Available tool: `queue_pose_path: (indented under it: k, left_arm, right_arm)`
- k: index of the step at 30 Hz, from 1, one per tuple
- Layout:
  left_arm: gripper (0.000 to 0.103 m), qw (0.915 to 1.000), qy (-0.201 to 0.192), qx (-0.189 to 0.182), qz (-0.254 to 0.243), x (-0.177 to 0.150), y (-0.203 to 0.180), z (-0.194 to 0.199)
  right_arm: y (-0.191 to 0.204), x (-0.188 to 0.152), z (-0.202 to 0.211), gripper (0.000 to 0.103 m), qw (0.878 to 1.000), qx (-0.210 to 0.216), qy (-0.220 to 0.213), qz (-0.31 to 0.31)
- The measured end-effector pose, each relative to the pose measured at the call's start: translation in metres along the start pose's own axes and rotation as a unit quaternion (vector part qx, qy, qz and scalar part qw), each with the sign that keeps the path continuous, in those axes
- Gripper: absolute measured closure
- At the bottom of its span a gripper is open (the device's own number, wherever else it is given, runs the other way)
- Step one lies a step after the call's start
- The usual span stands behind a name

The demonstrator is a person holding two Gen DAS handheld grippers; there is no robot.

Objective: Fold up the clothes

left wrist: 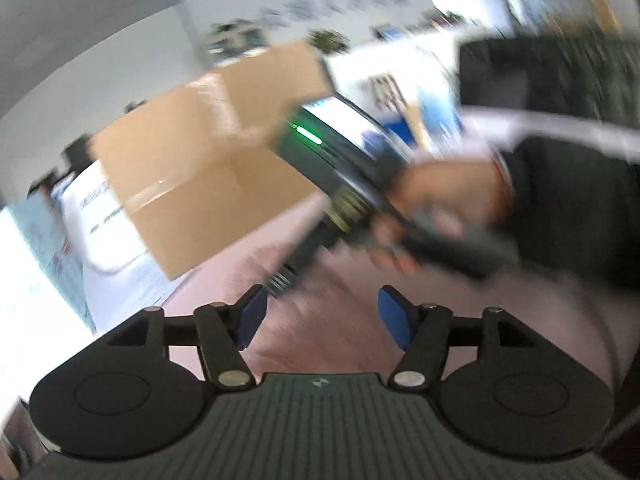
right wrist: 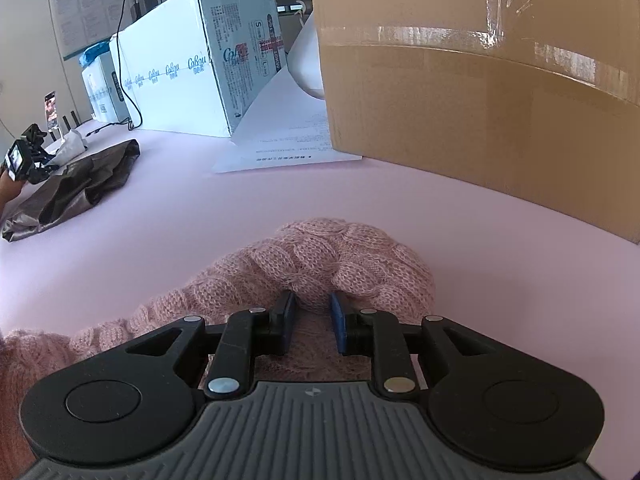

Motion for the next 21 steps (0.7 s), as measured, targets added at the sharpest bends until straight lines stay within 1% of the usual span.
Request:
queue_pose_path:
  k: [2, 3, 5, 7, 9, 11, 12, 13, 14, 16, 17, 19, 20, 21]
  left_arm:
    - [0.028, 0.9971, 0.014, 0.028, 0.069, 0.004, 0.023, -0.009]
    - [0.028, 0.9936, 0.028, 0.044, 0.100, 0.003, 0.034, -0.018]
    - [0.028, 0.9835, 0.061, 0.074, 0.154, -0.004, 0.053, -0.035]
    - [0.028, 0.9725, 0.091, 0.087, 0.196, -0.013, 0.066, -0.053]
    - [0.028, 0.9663, 0.110, 0.111, 0.204, -0.021, 0.067, -0.064]
    - [0.028, 0.9621, 0.132, 0.151, 0.185, -0.029, 0.065, -0.078]
    - [0.028, 0.9601, 0.146, 0.165, 0.173, -0.034, 0.064, -0.085]
    - [0.028, 0.9579, 0.161, 0.166, 0.170, -0.044, 0.060, -0.089]
    - [0.028, 0.9557, 0.172, 0.160, 0.178, -0.053, 0.057, -0.092]
    - [0.022, 0.9508, 0.182, 0.149, 0.202, -0.064, 0.058, -0.097]
    - [0.016, 0.9487, 0.182, 0.147, 0.213, -0.068, 0.059, -0.098]
    - [0.015, 0.9459, 0.176, 0.148, 0.229, -0.075, 0.059, -0.096]
    - [0.011, 0.9446, 0.172, 0.148, 0.237, -0.079, 0.060, -0.094]
    - [0.005, 0.9434, 0.167, 0.153, 0.243, -0.082, 0.060, -0.092]
  right_arm:
    - [0.000, -0.001, 0.000, 0.084, 1.000, -0.002, -0.001, 0.003]
    - [0.001, -0.002, -0.001, 0.084, 1.000, -0.003, -0.002, 0.006]
    - [0.002, -0.002, -0.002, 0.084, 1.000, -0.005, -0.003, 0.011]
    - [0.002, -0.002, -0.002, 0.084, 1.000, -0.005, -0.004, 0.011]
    - [0.002, -0.002, -0.003, 0.084, 1.000, -0.005, -0.005, 0.012]
    - [0.002, -0.003, -0.003, 0.083, 1.000, -0.005, -0.006, 0.013]
    - [0.002, -0.003, -0.004, 0.083, 1.000, -0.004, -0.007, 0.014]
    - [0.002, -0.003, -0.004, 0.083, 1.000, -0.005, -0.007, 0.016]
    - [0.002, -0.003, -0.005, 0.082, 1.000, -0.006, -0.007, 0.017]
    - [0.002, -0.004, -0.005, 0.081, 1.000, -0.008, -0.008, 0.019]
    - [0.001, -0.004, -0.006, 0.079, 1.000, -0.010, -0.009, 0.017]
    - [0.000, -0.003, -0.006, 0.075, 1.000, -0.009, -0.009, 0.015]
    - [-0.002, -0.002, -0.005, 0.070, 1.000, -0.008, -0.008, 0.011]
    - [-0.005, 0.000, -0.004, 0.066, 1.000, -0.005, -0.005, 0.003]
Point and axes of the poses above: each gripper's, at about its wrist camera, not at the fingertips, and z roughly against the way its jaws point, y to its left, x to its top, the point moved 6 cm from there along -z, roughly the way its jaws point, and after that the axes turned 7 degrees about x, right-handed, at the moved point
